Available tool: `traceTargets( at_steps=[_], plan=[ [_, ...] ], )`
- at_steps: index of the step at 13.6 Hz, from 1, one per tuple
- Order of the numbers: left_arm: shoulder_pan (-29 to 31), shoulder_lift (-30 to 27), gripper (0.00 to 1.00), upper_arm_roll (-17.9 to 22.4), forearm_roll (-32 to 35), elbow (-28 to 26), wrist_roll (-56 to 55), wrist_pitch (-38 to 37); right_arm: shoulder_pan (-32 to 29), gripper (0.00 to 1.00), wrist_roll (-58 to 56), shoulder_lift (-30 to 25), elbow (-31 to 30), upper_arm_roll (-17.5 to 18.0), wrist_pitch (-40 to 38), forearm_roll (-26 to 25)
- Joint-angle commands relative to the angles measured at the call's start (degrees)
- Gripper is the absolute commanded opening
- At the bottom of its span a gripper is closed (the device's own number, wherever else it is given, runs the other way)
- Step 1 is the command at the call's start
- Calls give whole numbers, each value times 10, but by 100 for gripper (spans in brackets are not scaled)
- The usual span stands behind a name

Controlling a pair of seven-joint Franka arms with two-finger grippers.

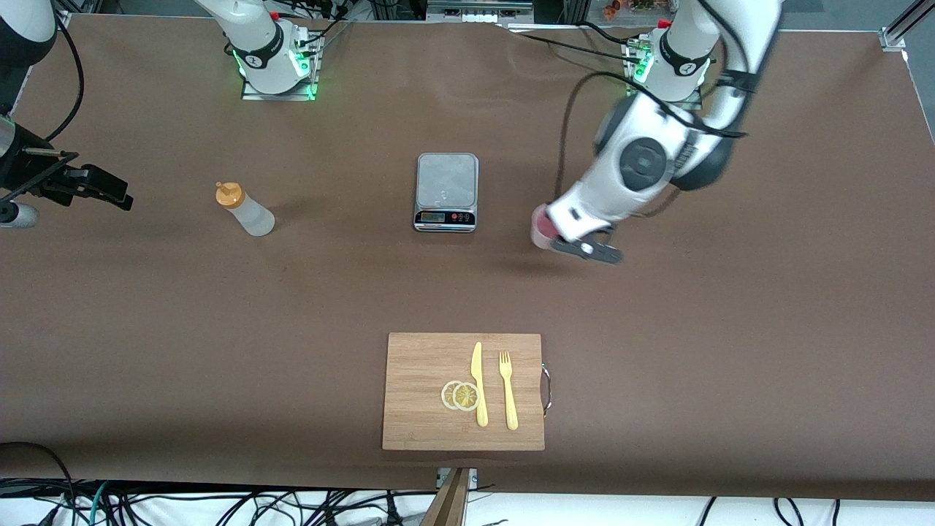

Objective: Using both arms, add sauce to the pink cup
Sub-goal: 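Carry the pink cup with the left gripper onto the scale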

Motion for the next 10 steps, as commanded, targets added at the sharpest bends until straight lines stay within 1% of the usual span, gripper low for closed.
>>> traceTargets(
  at_steps=[1, 4, 7, 10],
  plan=[
    [-61, 20, 0, 12, -34, 27, -49, 6, -2, 100, 0, -4, -1, 1, -3, 8],
    [-121, 35, 0, 12, -36, 27, -108, 42, -3, 100, -2, 4, -1, 0, -2, 8],
    [-154, 52, 0, 12, -37, 27, -146, 60, -2, 100, -2, 15, 0, -1, -2, 6],
    [-178, 73, 0, 12, -36, 27, -179, 95, -2, 100, -17, 40, 0, 0, 3, 7]
  ],
)
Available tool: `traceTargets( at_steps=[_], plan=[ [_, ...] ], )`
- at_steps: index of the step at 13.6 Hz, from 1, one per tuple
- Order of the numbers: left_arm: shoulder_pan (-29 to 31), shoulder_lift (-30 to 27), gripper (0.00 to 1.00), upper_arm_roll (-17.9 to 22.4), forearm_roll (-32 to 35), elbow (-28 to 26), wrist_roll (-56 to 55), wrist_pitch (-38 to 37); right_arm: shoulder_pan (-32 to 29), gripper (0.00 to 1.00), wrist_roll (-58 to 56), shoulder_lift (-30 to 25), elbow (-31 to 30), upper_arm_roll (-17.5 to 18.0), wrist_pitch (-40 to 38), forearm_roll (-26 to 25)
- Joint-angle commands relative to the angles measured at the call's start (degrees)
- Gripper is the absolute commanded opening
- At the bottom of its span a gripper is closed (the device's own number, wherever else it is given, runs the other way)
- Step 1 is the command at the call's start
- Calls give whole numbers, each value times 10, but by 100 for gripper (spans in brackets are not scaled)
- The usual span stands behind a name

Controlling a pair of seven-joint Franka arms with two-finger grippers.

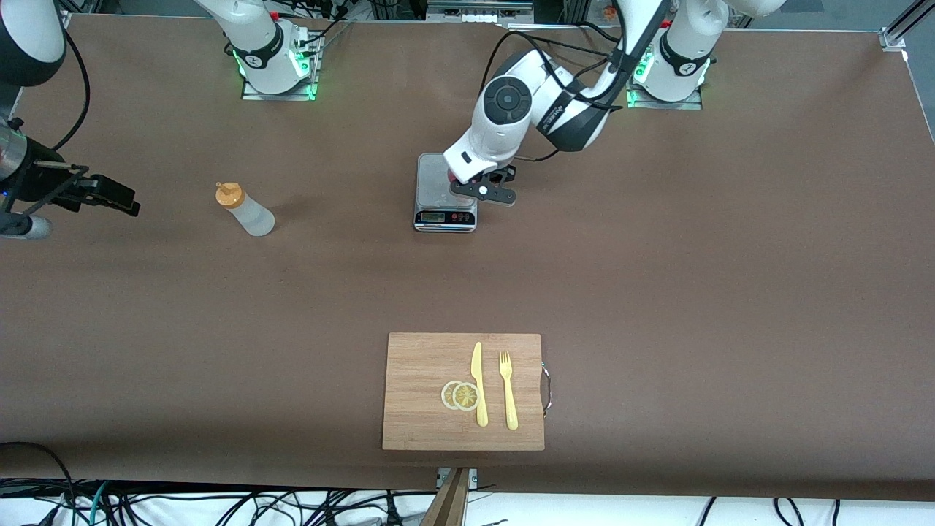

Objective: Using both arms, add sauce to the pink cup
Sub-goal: 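Carry the pink cup with the left gripper onto the scale, then release the cup and withdraw the left gripper while the right gripper reaches the bottle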

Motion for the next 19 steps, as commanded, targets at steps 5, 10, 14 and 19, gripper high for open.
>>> traceTargets(
  at_steps=[5, 10, 14, 19],
  plan=[
    [-38, 34, 0, 9, -15, 14, -36, 29, -42, 100, -243, 54, -13, 0, 8, 63],
    [-35, 30, 100, 8, -16, 19, -37, 26, -107, 100, -545, 73, -62, -1, 2, 153],
    [-10, 3, 100, 14, -27, 80, -34, -58, -165, 100, -844, 137, -78, -3, -28, 255],
    [28, -57, 100, 67, 51, 175, -22, -218, -194, 100, -1142, 217, -92, -24, -87, 355]
  ],
)
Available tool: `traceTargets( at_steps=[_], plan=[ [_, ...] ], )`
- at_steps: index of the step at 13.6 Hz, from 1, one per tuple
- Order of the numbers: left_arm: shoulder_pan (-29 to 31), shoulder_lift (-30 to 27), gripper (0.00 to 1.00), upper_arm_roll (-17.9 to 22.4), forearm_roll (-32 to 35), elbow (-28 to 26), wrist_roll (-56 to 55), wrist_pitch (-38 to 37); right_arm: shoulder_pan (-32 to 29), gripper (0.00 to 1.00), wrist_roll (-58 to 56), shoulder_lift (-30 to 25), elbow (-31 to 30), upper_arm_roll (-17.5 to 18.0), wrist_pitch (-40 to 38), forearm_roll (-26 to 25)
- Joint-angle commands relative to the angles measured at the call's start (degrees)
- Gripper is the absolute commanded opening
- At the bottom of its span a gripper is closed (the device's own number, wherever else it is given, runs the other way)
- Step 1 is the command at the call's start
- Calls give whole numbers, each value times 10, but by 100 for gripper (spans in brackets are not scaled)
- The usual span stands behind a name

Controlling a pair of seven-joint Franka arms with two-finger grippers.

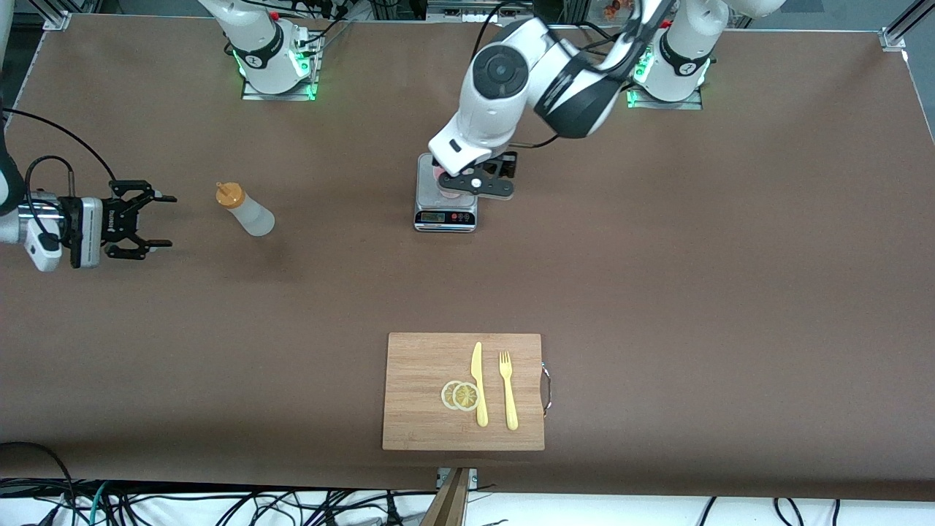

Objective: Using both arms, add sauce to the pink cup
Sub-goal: 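Release the cup and withdraw the left gripper while the right gripper reaches the bottle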

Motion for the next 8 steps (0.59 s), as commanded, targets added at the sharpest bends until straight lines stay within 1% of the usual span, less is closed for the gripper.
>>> traceTargets(
  at_steps=[1, 3, 4, 5, 6, 7, 8],
  plan=[
    [43, -45, 100, 19, 20, 16, 26, -48, -4, 100, -152, 30, -17, -20, -26, 49],
    [101, -82, 100, 32, 20, 17, 58, -81, -7, 100, -250, 47, -46, -39, -26, 82],
    [142, -96, 100, 35, 21, 21, 66, -101, -11, 100, -301, 63, -52, -50, -28, 104],
    [184, -108, 100, 34, 21, 25, 88, -124, -23, 100, -354, 86, -52, -52, -46, 137],
    [218, -118, 100, 34, 21, 26, 129, -145, -27, 100, -389, 111, -52, -52, -72, 153],
    [247, -130, 100, 34, 21, 26, 172, -169, -29, 100, -426, 127, -52, -56, -81, 164],
    [277, -138, 100, 34, 29, 27, 203, -189, -29, 100, -460, 129, -52, -57, -85, 171]
  ],
)
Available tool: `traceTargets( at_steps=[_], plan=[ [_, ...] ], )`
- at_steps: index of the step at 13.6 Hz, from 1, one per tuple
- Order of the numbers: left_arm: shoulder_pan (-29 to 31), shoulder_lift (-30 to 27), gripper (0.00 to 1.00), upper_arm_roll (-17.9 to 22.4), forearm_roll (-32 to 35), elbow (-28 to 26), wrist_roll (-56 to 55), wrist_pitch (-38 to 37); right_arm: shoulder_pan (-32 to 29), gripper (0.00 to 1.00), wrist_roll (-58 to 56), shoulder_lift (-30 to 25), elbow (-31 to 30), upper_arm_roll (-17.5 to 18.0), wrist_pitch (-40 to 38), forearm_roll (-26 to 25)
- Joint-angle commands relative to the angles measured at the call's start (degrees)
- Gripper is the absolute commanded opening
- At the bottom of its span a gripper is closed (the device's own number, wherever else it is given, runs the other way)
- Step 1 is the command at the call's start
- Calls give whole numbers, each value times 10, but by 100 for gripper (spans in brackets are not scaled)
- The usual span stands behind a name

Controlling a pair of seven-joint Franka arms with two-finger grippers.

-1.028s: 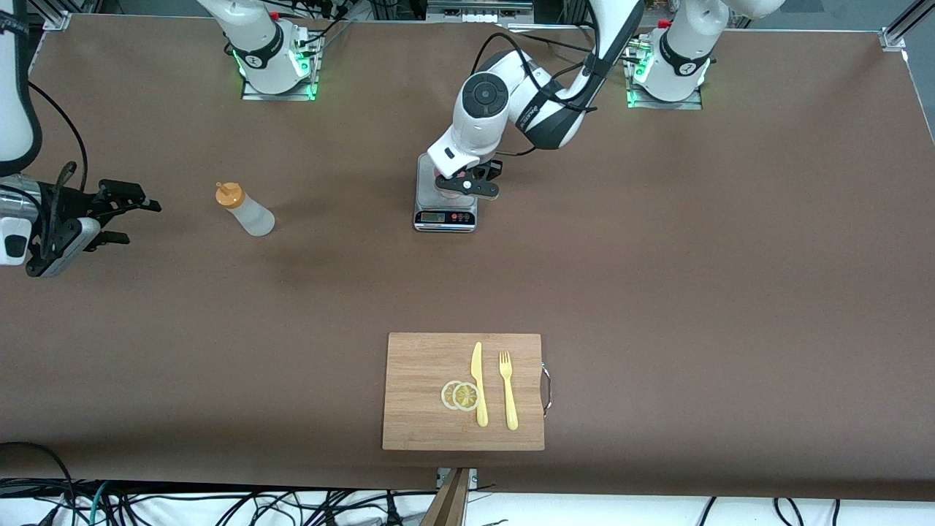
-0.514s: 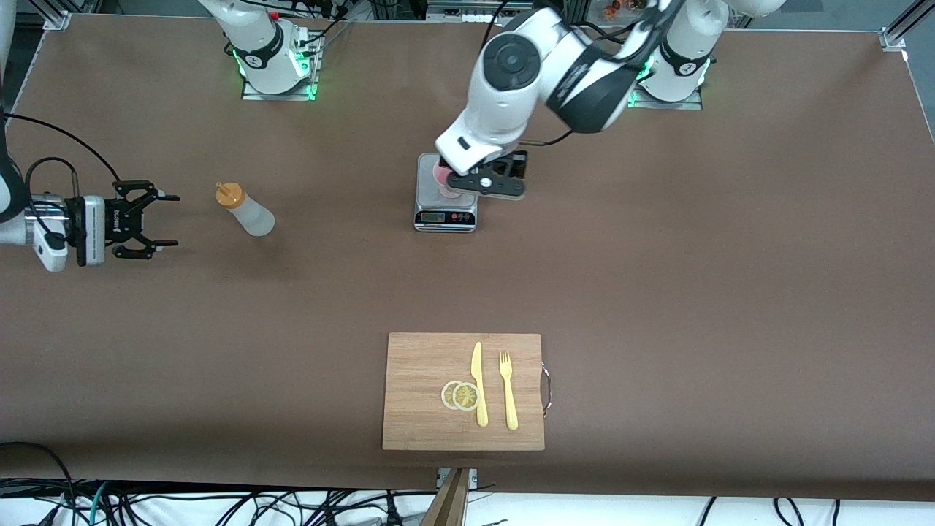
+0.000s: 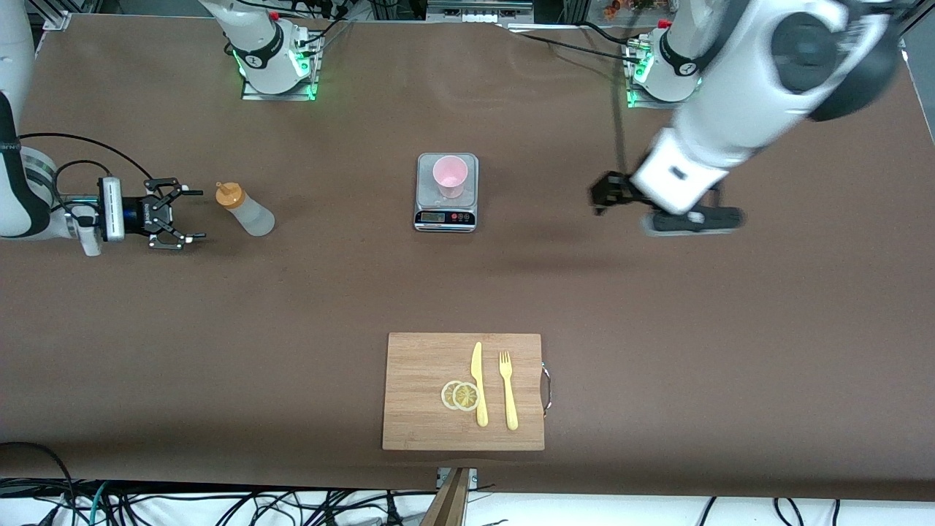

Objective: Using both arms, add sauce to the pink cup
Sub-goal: 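Release the cup and withdraw the left gripper while the right gripper reaches the bottle, then grasp the white squeeze bottle with the right gripper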

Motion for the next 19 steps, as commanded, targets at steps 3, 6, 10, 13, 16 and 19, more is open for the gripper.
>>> traceTargets(
  at_steps=[3, 6, 10, 13, 16, 19],
  plan=[
    [119, -37, 100, -14, 36, 0, 149, -74, -4, 100, -109, 48, 1, -7, -39, 47],
    [180, -41, 100, -15, 56, -1, 232, -96, 18, 100, -135, 79, 6, -2, -53, 65],
    [283, -53, 100, -123, 97, -5, 261, -108, 41, 100, -126, 91, 12, 26, -60, 69],
    [279, -54, 100, -138, 103, -3, 261, -122, 52, 100, -80, 99, 30, 50, -54, 66],
    [266, -51, 100, -138, 104, -1, 263, -130, 59, 93, -39, 99, 41, 57, -54, 62],
    [268, -33, 100, -138, 104, 18, 264, -132, 66, 20, -31, 98, 42, 57, -50, 47]
  ],
)
